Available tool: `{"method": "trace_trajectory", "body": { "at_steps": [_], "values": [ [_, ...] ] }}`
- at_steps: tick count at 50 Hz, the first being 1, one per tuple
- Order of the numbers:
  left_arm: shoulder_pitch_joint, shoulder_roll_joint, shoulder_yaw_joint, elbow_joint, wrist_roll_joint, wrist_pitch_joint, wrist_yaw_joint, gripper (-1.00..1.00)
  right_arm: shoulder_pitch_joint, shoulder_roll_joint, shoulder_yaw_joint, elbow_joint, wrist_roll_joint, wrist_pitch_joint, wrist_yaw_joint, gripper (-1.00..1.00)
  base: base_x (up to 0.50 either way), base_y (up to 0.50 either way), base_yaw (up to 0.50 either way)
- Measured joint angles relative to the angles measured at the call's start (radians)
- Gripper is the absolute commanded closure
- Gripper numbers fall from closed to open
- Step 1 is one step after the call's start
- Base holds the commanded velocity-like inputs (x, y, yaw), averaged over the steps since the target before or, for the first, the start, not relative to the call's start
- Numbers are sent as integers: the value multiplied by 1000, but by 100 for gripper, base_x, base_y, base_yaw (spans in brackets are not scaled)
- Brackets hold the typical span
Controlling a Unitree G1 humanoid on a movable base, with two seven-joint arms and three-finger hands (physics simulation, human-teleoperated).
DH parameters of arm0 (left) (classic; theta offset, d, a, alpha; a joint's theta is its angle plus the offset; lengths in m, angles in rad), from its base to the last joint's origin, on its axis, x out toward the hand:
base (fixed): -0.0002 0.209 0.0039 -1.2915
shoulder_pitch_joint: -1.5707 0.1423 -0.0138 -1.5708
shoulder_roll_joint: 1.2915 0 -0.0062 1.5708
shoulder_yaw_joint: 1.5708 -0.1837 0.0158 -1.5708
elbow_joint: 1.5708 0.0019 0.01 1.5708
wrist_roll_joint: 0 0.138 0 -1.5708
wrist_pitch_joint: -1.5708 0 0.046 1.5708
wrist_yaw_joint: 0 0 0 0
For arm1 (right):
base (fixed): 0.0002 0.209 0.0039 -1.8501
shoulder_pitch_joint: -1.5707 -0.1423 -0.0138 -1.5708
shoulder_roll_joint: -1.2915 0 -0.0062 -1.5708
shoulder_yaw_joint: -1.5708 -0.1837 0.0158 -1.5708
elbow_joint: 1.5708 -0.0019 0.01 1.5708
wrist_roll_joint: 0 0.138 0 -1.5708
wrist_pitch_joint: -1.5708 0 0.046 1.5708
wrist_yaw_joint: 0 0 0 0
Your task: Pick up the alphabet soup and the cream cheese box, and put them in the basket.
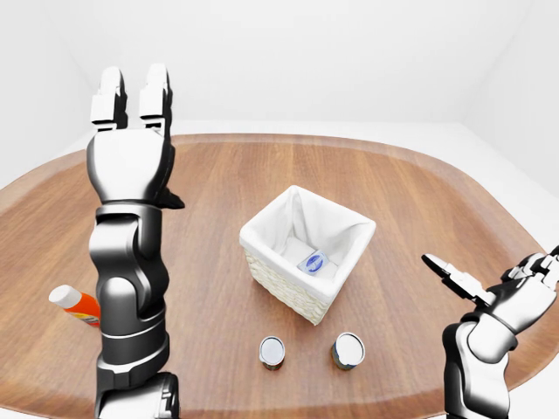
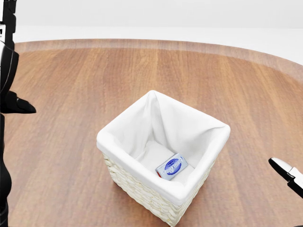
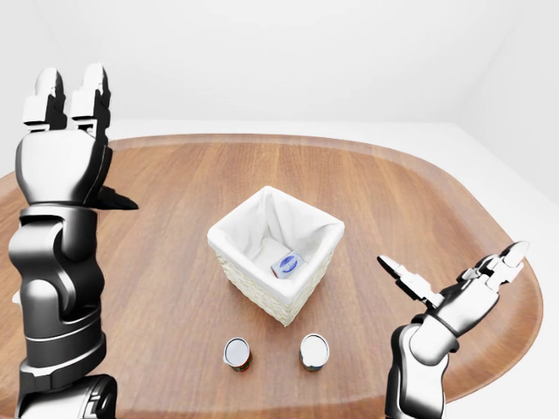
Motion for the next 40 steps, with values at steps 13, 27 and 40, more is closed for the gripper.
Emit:
{"method": "trace_trajectory", "body": {
  "at_steps": [13, 27, 40],
  "values": [
    [108, 78, 99, -44, -169, 0, 61, -100, -3, -2, 1, 8, -3, 0, 0, -100, 0, 0, 0],
    [181, 132, 182, -75, -295, 0, 91, -100, -4, -2, 3, 7, -4, 0, 0, -100, 0, 0, 0],
    [215, 154, 219, -87, -352, 0, 107, -100, -4, -2, 4, 12, -5, 0, 0, -100, 0, 0, 0]
  ]
}}
